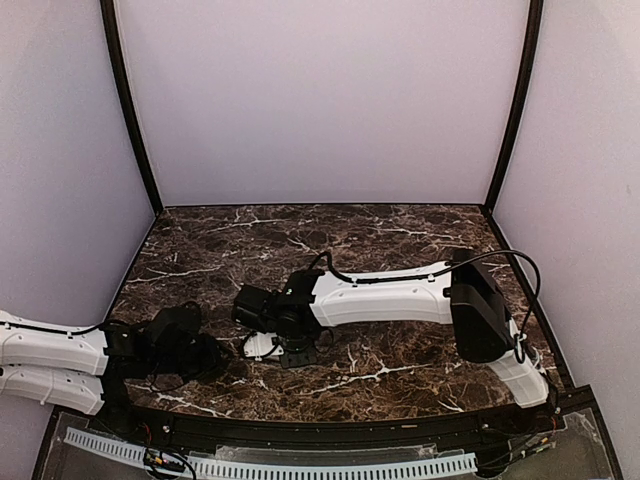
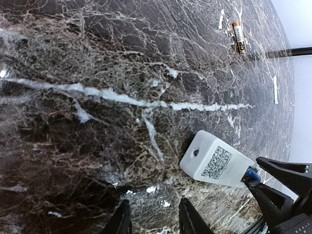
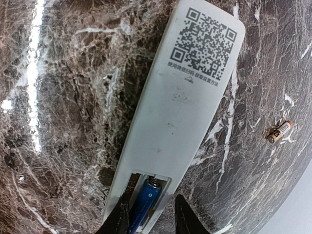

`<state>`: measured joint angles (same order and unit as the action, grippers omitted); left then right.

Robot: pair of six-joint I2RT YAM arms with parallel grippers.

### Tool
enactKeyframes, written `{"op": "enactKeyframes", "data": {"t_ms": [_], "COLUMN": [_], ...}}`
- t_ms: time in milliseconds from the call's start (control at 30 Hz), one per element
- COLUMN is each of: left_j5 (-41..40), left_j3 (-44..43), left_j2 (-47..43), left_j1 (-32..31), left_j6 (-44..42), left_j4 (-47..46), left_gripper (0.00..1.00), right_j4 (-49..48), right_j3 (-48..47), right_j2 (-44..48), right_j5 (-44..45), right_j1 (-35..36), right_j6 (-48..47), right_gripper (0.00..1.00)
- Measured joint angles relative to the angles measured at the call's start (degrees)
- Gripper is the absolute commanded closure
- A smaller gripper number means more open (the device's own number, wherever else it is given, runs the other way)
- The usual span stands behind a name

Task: Load the batteries into the remote control
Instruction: Place the battery in the battery compartment.

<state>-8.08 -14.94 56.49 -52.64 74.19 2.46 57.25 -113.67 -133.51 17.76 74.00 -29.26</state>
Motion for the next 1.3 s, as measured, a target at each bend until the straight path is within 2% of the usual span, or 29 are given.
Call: {"op": "enactKeyframes", "data": {"t_ms": [1067,1200,1300], "left_j5": [-0.3,-0.7,-1.9], "left_j3": [0.5,0.5,0.5], "left_j2": [-2.2,-3.0,-5.8], "left_j1": [0.0,0.0,0.0], "left_j6": [0.1,0.1,0.0], "left_j4": [0.7,1.2,1.8], "left_gripper": [0.67,0.66,0.64], "right_j4": [-1.7,-1.9,-2.0], "right_j3": [0.0,0.0,-0.4], "right_j2": [1.7,2.8,4.9], "right_j5": [-2.8,-4.6,-7.0], "right_j1": [-1.6,-1.8,-2.6], "right_j6": [-0.7,1.7,7.5], "right_gripper": [0.70,0.71,0.71]}}
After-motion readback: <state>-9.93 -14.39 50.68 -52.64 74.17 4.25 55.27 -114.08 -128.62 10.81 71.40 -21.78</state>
